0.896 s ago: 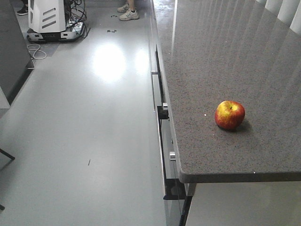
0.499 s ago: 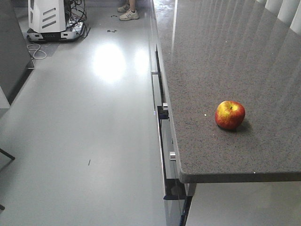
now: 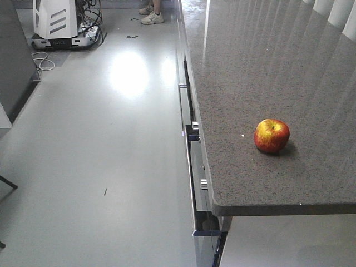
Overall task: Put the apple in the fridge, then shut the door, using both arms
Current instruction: 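Move the right gripper toward the red-and-yellow apple on the countertop, then lower the open right gripper over the apple and close on it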
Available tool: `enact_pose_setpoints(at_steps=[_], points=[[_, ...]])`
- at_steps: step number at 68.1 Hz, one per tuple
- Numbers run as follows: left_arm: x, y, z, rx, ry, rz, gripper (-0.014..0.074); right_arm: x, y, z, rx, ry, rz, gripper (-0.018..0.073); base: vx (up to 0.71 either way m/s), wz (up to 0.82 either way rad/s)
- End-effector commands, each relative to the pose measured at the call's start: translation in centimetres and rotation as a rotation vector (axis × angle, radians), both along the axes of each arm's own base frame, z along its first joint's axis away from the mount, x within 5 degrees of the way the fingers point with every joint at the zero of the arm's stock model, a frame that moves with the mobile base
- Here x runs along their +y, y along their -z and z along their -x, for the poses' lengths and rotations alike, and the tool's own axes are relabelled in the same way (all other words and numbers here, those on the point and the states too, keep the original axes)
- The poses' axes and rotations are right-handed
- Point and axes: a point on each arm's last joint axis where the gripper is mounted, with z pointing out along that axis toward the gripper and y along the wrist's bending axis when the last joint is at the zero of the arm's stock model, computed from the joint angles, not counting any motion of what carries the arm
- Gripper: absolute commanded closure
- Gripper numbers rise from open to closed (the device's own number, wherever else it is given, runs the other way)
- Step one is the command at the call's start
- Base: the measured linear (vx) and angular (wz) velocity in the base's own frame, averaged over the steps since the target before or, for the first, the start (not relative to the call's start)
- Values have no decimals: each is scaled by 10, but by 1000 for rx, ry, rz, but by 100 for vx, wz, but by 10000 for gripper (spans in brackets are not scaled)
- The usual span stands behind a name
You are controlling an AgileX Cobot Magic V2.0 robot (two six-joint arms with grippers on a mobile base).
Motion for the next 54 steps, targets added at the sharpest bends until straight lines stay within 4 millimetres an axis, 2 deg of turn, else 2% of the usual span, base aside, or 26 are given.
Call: enact_pose_setpoints(at_steps=[1,16,25,32,54], points=[[0,-13,3,-106,2,16,603,0,-23,-15,0,-1,16,396,0,0],[0,-13,3,-106,2,16,603,1,-28,-55,142,-5,23,77,0,0],[0,-13,3,-106,2,16,603,2,-27,-83,219,-16,42,-51,0,0],[0,-13,3,-106,2,16,603,2,-27,-106,274,-21,45,-82,0,0],[0,-13,3,-106,2,16,603,8,-23,-177,370,-127,124,-74,0,0]])
